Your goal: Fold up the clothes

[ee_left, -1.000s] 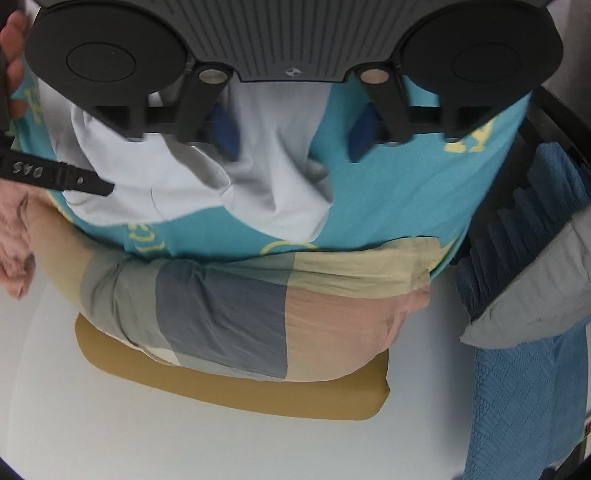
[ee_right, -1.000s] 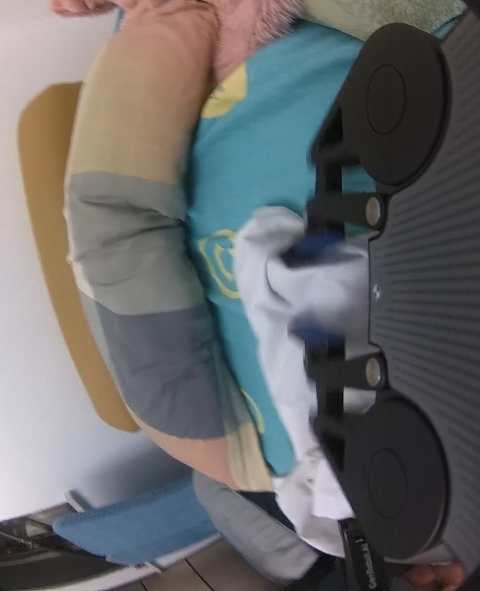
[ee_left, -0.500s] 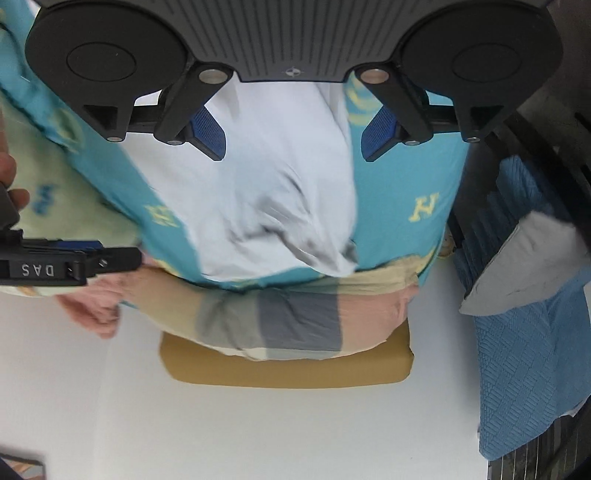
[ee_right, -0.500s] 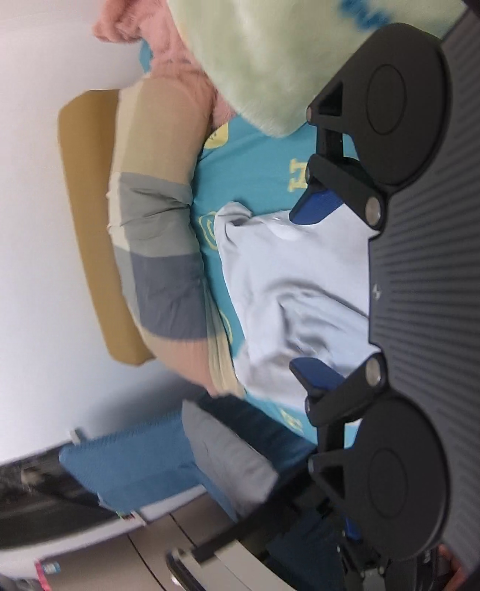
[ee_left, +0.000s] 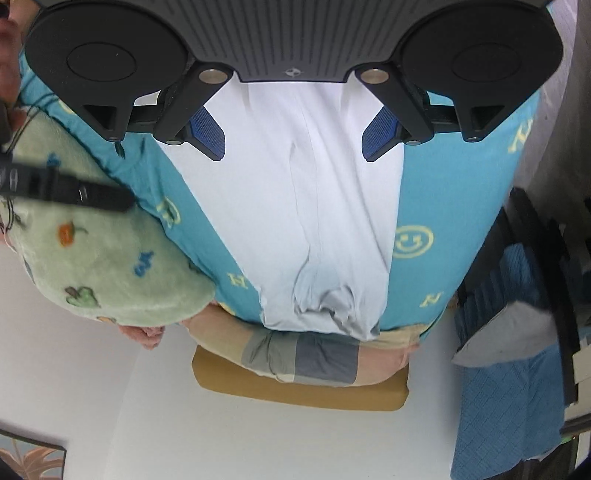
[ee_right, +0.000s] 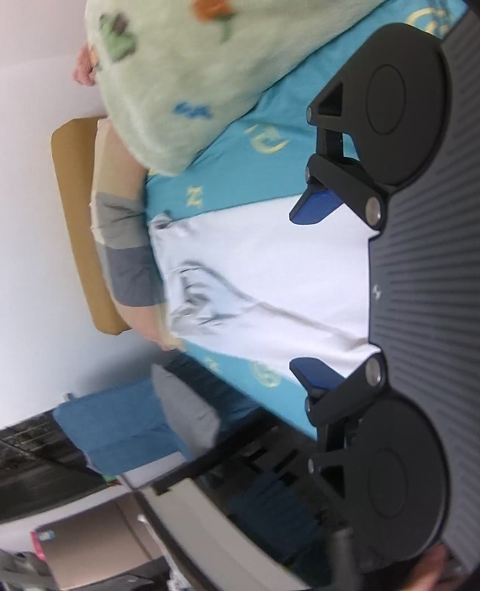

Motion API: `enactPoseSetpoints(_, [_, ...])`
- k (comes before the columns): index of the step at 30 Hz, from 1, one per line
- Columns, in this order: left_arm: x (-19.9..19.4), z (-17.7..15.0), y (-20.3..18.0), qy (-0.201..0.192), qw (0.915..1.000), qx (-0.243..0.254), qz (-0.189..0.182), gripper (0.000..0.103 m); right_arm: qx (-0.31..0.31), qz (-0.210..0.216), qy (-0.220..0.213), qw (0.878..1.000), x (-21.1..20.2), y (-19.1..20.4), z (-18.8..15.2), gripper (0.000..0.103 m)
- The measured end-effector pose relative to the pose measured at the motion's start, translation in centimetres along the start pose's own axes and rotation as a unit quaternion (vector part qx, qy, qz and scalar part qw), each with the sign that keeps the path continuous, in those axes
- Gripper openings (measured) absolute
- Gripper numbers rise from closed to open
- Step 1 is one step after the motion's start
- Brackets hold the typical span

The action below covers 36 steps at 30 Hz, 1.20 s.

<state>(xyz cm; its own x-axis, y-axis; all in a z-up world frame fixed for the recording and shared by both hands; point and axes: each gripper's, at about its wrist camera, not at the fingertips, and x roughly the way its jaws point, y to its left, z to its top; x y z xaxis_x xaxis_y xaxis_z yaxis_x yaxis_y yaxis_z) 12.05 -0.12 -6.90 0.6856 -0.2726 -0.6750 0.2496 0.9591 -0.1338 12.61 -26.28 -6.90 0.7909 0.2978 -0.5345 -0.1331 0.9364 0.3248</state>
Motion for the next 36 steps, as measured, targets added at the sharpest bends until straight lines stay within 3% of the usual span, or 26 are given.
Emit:
enactPoseSetpoints(2, [-0.2,-0.8,-0.1,0.008,0.9999,0.001,0.015,0.083,-0.001,-0.002,0.007,1.0,-1.5,-0.3,-2.4,0.081])
enactPoseSetpoints(6, [0.0,-1.4,-0.4,0.026,0.9993,0.011,0.024,0.083,0.02,0.004,0.0,1.0,-2.9,-1.4,-4.1,0.081])
enactPoseSetpoints(14, [1.7,-3.1,0.0,0.079,0.9911,0.092,-0.055,0.083,0.049,0.023,0.038,0.998,-1.9,-2.2,-5.6,0.081])
enactPoseSetpoints(23, [3.6,-5.1,0.2,0.136,0.9666,0.172,-0.133,0.076,0.084,0.021,0.038,0.996,0.4,-4.1,-4.9,0.081])
enactPoseSetpoints(29, [4.9,-6.5,0.1,0.172,0.9446,0.216,-0.177,0.056,0.105,0.02,0.049,0.993,1.8,-5.1,-5.0,0.081])
enactPoseSetpoints(32, [4.7,-6.9,-0.9,0.179,0.9338,0.246,-0.189,0.031,0.103,0.017,0.051,0.993,2.1,-5.2,-5.0,0.081])
enactPoseSetpoints(33, [4.5,-7.0,-1.4,0.181,0.9298,0.262,-0.185,0.015,0.102,0.016,0.05,0.993,2.2,-5.2,-5.0,0.081])
enactPoseSetpoints(34, [4.1,-7.2,-1.9,0.185,0.9252,0.277,-0.182,0.009,0.102,0.014,0.05,0.993,2.1,-5.3,-5.0,0.081])
enactPoseSetpoints(36, [3.1,-7.6,-3.0,0.188,0.9171,0.306,-0.173,0.009,0.103,0.013,0.047,0.993,1.9,-5.4,-5.0,0.081])
